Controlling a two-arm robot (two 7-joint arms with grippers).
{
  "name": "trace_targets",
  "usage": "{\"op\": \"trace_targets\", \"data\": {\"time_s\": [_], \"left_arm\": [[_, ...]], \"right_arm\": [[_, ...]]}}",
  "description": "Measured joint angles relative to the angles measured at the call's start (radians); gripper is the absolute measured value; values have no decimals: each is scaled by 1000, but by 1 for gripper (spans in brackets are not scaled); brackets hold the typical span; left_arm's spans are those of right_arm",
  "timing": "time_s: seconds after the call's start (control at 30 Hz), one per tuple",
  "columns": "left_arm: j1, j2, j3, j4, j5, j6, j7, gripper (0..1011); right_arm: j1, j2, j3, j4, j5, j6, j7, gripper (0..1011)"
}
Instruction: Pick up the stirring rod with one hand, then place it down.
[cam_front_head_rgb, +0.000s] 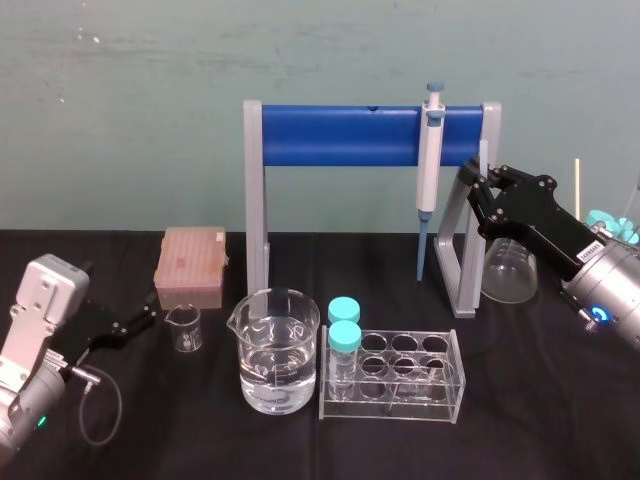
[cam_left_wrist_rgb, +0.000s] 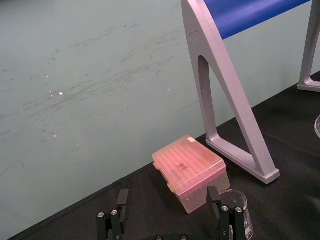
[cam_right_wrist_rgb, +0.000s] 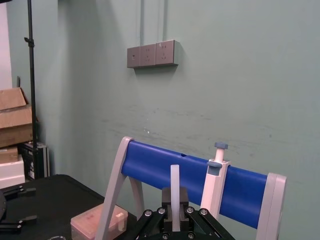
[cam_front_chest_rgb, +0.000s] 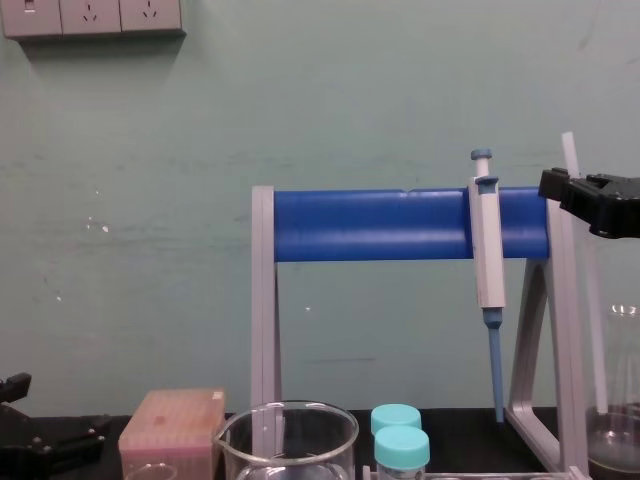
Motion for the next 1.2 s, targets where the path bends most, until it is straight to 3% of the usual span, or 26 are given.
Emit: {"op": "trace_targets", "data": {"time_s": [0.83,1.2], "left_arm": [[0,0,0,0,0,0,0,1000],[0,0,0,0,0,0,0,1000]], "right_arm": [[8,-5,-12,11,5,1,9,68],[-26,3,-49,-36,95,-2,112,68]]}}
